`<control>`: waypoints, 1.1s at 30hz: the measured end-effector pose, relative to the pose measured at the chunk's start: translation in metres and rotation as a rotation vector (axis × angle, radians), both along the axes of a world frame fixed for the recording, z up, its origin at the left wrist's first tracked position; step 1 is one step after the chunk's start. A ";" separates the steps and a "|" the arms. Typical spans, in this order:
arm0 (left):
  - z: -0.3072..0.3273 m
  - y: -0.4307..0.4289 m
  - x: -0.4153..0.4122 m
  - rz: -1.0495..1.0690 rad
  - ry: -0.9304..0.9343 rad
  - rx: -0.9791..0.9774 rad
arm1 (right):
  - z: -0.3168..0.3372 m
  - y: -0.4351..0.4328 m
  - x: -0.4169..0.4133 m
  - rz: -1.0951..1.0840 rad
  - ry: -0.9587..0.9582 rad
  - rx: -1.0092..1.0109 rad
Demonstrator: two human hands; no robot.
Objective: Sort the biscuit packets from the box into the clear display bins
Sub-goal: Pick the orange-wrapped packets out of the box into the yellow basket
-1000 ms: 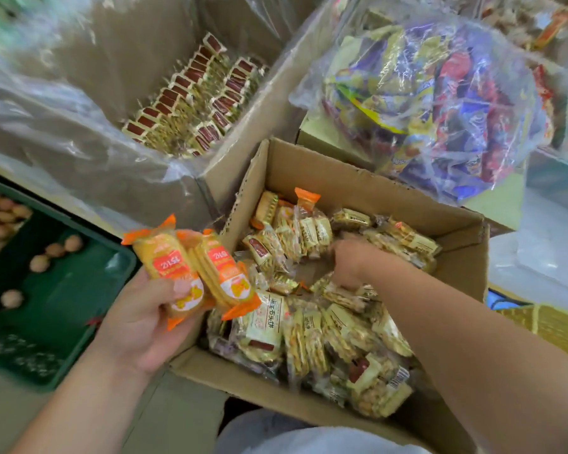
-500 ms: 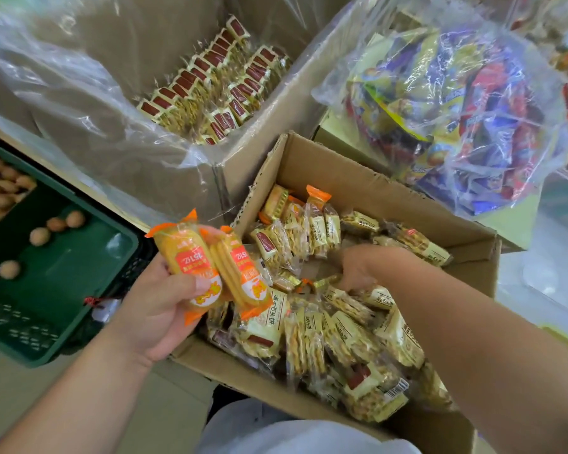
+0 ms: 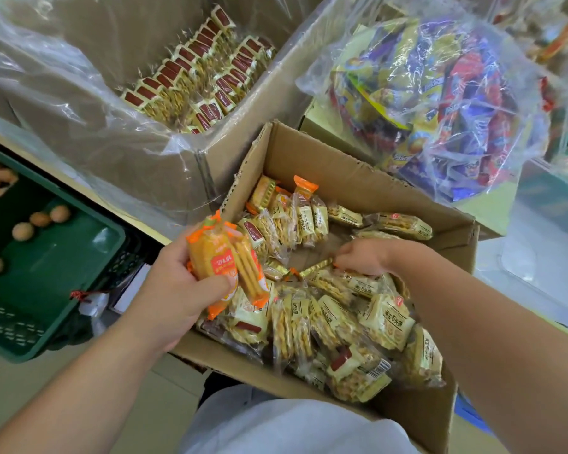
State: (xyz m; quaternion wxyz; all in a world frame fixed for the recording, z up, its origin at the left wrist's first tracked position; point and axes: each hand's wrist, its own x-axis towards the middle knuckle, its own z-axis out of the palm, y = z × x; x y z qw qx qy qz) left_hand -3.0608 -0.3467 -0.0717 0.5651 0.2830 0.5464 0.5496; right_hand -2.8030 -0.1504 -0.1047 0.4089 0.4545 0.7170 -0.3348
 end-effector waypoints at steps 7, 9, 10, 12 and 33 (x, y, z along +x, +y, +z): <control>-0.008 0.001 0.004 0.006 0.131 -0.028 | -0.009 -0.008 -0.003 -0.074 0.205 0.206; -0.010 0.000 0.004 -0.025 0.187 -0.030 | -0.016 -0.009 -0.013 -0.038 0.241 0.271; -0.010 0.000 0.005 -0.032 0.206 -0.029 | -0.021 -0.011 -0.017 -0.005 0.237 0.285; -0.010 0.000 0.005 -0.022 0.198 -0.018 | -0.033 -0.015 -0.020 0.088 0.198 0.262; -0.013 0.002 0.002 0.059 0.080 0.004 | -0.023 -0.022 -0.028 0.110 -0.066 0.038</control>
